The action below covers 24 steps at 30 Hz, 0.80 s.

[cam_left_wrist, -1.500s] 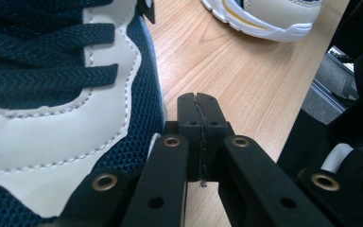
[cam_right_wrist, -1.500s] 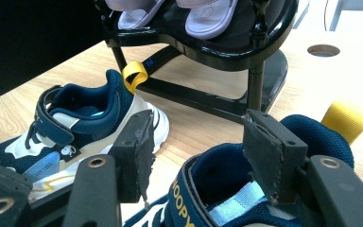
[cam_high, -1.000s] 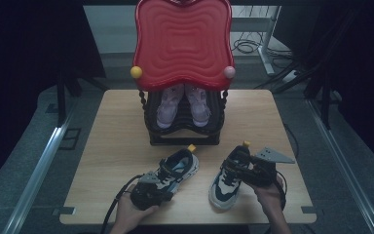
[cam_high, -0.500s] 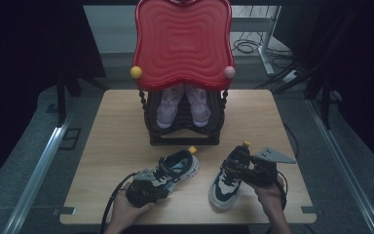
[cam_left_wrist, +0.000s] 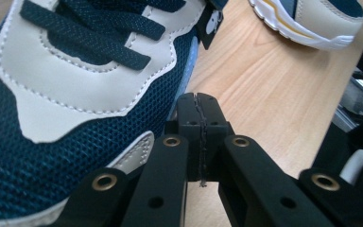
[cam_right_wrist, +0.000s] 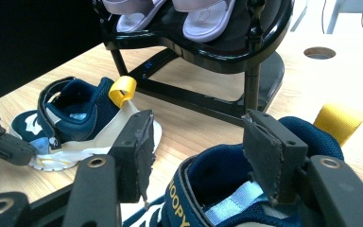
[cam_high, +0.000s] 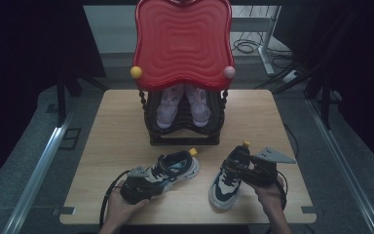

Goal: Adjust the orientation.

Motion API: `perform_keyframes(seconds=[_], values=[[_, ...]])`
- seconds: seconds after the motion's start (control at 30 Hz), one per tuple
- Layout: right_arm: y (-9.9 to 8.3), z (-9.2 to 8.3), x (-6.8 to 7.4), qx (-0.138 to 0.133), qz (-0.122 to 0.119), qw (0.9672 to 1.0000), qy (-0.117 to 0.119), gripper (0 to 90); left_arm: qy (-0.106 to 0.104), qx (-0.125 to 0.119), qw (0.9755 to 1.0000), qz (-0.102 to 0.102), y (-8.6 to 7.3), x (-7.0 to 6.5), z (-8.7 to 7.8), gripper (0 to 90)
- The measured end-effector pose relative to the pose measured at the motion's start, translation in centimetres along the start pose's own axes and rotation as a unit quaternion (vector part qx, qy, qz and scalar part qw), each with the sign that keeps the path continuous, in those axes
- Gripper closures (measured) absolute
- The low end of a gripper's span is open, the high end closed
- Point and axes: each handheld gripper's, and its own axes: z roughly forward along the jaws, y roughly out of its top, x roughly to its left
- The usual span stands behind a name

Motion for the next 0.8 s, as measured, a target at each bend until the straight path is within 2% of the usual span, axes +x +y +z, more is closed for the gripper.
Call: perform_keyframes(seconds=[0.37,0.8], values=[[0.0,0.0,-0.1,-0.002,0.001,1.0000,-0.001,44.6,0.006,-0.004,0.9999,-0.010,-0.1,0.8,-0.3,90.0],[0.1,-0.2,-0.1,-0.004,0.002,1.0000,0.000,44.9,0.025,-0.018,0.9993,-0.023,-0.3,2.1,-1.1,90.0]])
